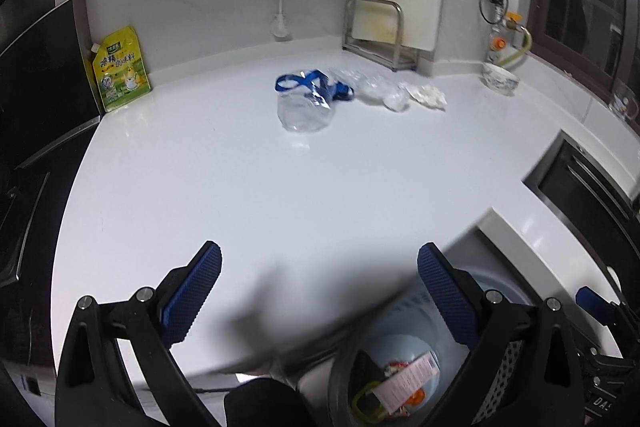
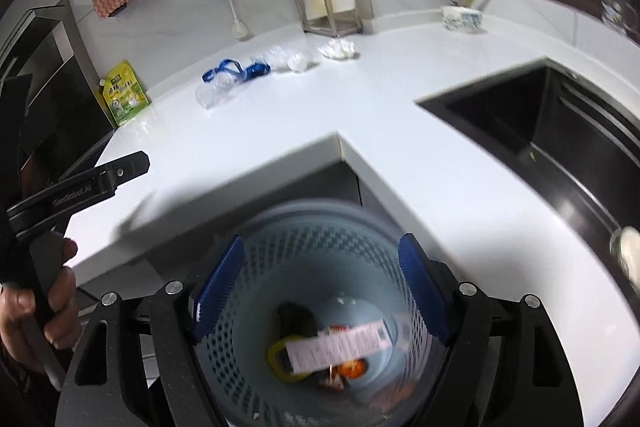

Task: Collect trash
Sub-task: 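Withdraw both open tools from the bin back over the counter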

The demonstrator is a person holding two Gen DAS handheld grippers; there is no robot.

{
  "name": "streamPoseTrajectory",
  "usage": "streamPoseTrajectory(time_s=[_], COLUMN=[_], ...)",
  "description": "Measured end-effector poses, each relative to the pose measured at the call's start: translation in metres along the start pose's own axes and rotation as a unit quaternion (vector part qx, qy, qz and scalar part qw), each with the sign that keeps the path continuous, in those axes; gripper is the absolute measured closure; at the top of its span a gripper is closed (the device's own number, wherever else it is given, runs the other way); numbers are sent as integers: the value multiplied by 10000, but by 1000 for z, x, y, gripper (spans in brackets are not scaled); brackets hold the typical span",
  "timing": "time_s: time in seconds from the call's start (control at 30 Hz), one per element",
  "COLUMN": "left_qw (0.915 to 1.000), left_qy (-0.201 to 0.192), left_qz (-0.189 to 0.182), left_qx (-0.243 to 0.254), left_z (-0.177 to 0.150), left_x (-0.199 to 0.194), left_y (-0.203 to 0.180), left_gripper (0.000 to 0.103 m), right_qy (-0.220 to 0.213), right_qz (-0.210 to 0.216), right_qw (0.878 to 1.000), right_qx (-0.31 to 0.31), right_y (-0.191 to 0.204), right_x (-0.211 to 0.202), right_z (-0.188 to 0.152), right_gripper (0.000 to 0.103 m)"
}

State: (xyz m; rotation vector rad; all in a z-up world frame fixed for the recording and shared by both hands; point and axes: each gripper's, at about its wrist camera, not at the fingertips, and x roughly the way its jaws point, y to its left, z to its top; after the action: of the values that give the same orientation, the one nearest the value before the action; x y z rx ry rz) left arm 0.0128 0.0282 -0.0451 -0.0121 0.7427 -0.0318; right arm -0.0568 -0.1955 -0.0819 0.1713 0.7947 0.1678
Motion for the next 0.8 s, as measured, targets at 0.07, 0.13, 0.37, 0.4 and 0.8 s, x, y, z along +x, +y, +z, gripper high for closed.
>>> streamPoseTrajectory(time_s=[0.07,0.13,0.37,0.4,0.8], left_qw=[10000,9998,9995,9994,9977], left_qy=[-12,-7,75,119,505], left_qz=[46,117,283,293,412], left_qx=[-84,-134,-153,-145,-191], left_z=[17,32,74,81,121], left_x=[13,26,79,90,170], left_y=[5,8,12,12,13], left_gripper=[6,6,6,6,6], right_qy=[41,64,140,153,369], right_qz=[65,111,133,142,363], right_qw=[10000,9999,9997,9996,9985], right_qx=[-46,-64,-159,-177,-162], right_y=[-2,-5,-17,-19,-32], right_x=[10,20,60,66,134], right_z=[17,32,92,100,162], right_gripper=[26,26,26,26,26])
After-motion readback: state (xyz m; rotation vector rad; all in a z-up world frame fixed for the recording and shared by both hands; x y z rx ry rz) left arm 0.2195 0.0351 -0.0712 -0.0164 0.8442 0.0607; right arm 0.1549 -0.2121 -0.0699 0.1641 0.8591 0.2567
